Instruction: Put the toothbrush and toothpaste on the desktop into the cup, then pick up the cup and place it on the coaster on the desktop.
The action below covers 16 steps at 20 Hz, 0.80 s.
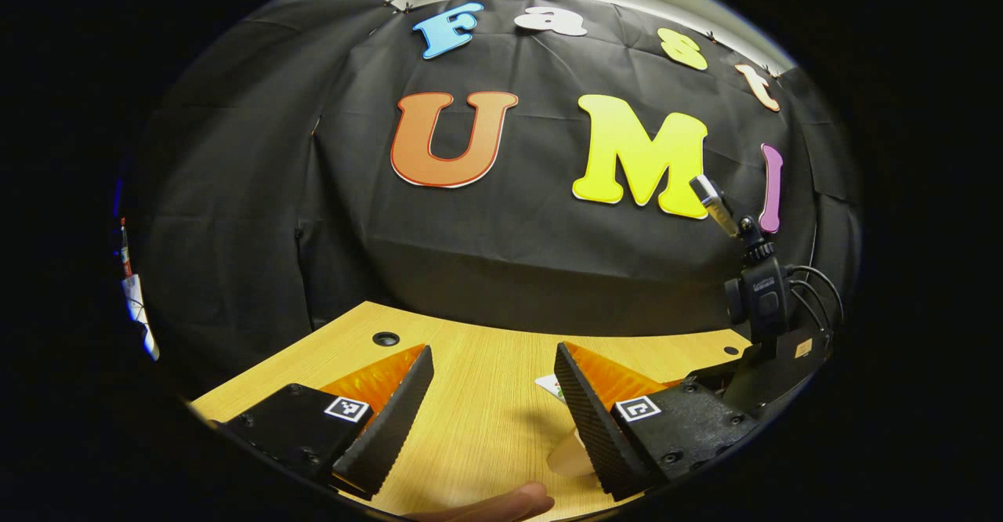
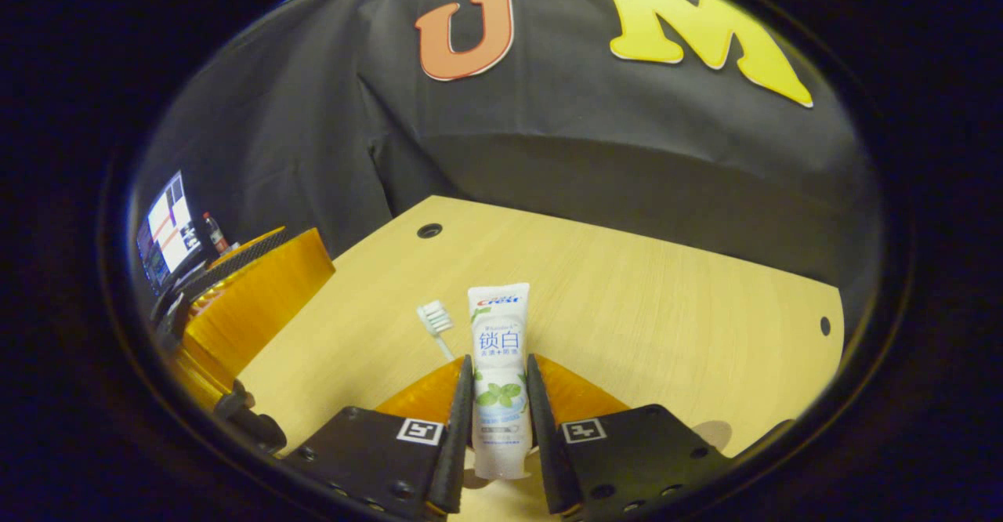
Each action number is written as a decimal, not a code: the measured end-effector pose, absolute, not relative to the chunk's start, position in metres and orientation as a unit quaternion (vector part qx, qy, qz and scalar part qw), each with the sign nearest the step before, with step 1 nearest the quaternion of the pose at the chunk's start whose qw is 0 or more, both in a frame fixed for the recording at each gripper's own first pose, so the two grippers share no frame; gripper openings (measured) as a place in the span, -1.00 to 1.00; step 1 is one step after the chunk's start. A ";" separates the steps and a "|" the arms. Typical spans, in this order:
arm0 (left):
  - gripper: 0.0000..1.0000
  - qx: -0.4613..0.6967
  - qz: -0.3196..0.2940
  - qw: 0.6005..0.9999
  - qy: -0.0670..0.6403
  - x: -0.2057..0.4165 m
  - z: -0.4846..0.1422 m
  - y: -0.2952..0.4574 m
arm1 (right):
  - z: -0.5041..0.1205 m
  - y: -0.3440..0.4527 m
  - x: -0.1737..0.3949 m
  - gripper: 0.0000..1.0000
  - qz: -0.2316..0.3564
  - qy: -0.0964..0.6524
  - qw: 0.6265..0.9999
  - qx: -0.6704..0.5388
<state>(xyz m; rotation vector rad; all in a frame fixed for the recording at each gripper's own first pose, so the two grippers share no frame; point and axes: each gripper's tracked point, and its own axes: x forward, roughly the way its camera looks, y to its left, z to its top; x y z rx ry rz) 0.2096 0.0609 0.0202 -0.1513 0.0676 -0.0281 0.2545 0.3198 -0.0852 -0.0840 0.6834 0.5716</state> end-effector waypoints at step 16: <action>0.96 -0.061 -0.005 0.997 0.050 0.213 0.012 0.061 | -0.041 0.289 0.243 -0.36 0.279 0.223 0.933 0.040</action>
